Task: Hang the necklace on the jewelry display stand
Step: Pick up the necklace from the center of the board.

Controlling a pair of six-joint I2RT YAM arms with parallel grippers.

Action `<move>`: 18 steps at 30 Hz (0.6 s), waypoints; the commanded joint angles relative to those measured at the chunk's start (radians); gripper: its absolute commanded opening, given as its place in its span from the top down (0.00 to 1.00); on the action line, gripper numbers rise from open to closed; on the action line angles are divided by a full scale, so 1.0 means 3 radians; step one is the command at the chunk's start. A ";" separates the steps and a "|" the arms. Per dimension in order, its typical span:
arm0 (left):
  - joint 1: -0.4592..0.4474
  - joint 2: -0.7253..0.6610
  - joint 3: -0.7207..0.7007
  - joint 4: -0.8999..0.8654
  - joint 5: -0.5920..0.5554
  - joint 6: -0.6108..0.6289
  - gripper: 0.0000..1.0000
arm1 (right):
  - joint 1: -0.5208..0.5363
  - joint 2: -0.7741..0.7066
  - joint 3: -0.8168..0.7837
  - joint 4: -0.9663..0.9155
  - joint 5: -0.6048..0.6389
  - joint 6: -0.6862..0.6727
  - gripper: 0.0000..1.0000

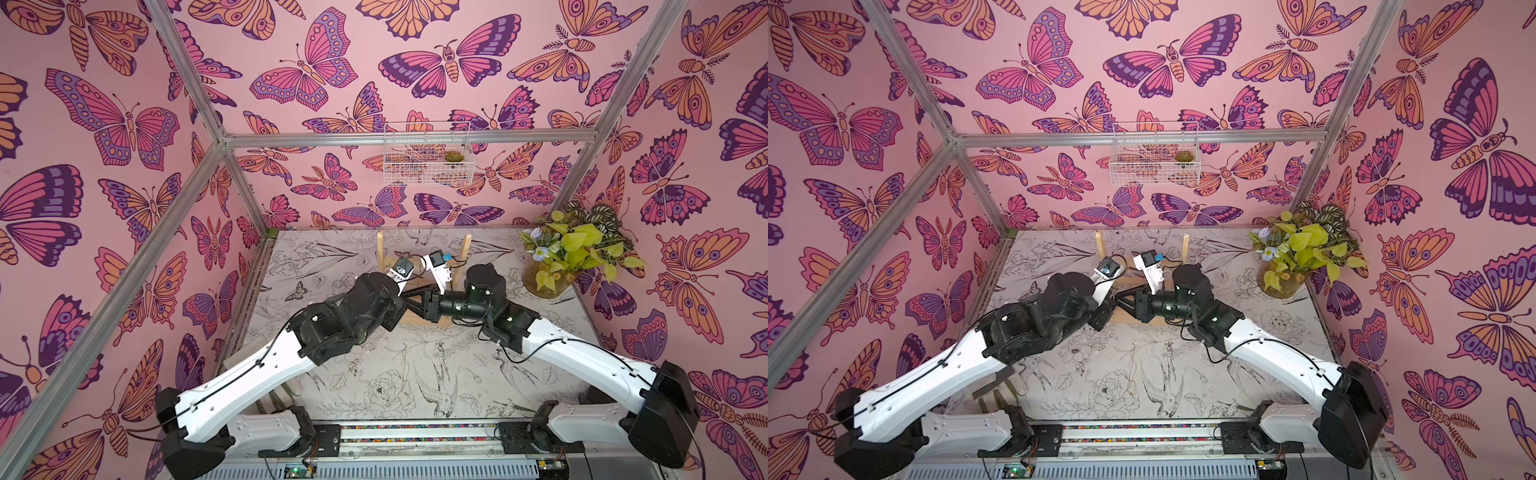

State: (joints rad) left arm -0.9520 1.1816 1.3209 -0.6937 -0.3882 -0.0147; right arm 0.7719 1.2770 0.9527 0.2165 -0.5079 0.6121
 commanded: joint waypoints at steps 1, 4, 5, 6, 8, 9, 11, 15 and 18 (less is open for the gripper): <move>0.0165 -0.0085 0.0107 -0.0554 0.0245 0.0012 1.00 | -0.0035 -0.0053 -0.0055 -0.0045 0.0137 -0.0046 0.72; 0.0359 -0.0125 0.0138 -0.0641 0.0615 -0.0068 1.00 | -0.0035 -0.0048 -0.0072 -0.0048 0.0054 -0.0059 0.71; 0.0392 -0.0129 0.0133 -0.0649 0.0662 -0.0078 1.00 | -0.0034 -0.0053 -0.0067 -0.0069 0.0038 -0.0073 0.71; 0.0427 -0.0102 0.0153 -0.0716 0.0709 -0.0071 1.00 | -0.0034 -0.0056 -0.0071 -0.0092 0.0040 -0.0082 0.71; 0.0435 -0.0009 0.0205 -0.0853 0.0689 -0.0078 1.00 | -0.0028 -0.0054 -0.0067 -0.0093 0.0004 -0.0092 0.70; 0.0438 0.0004 0.0190 -0.0863 0.0823 -0.0063 1.00 | -0.0006 -0.0049 -0.0064 -0.0072 -0.0039 -0.0097 0.69; 0.0473 0.0008 0.0170 -0.0851 0.0958 -0.0164 1.00 | 0.0074 -0.0028 -0.0034 -0.0089 -0.0044 -0.0168 0.66; 0.0664 -0.0076 0.0112 -0.0751 0.1196 -0.0302 1.00 | 0.0275 0.0021 -0.0021 -0.0068 0.0094 -0.0349 0.61; 0.0703 -0.0118 0.0136 -0.0739 0.1228 -0.0372 1.00 | 0.0372 0.0091 -0.0018 -0.0087 0.0233 -0.0463 0.61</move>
State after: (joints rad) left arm -0.7513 1.1706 1.3632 -0.9062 -0.0769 -0.0868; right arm 0.8650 1.2823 0.9375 0.1982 -0.4797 0.5274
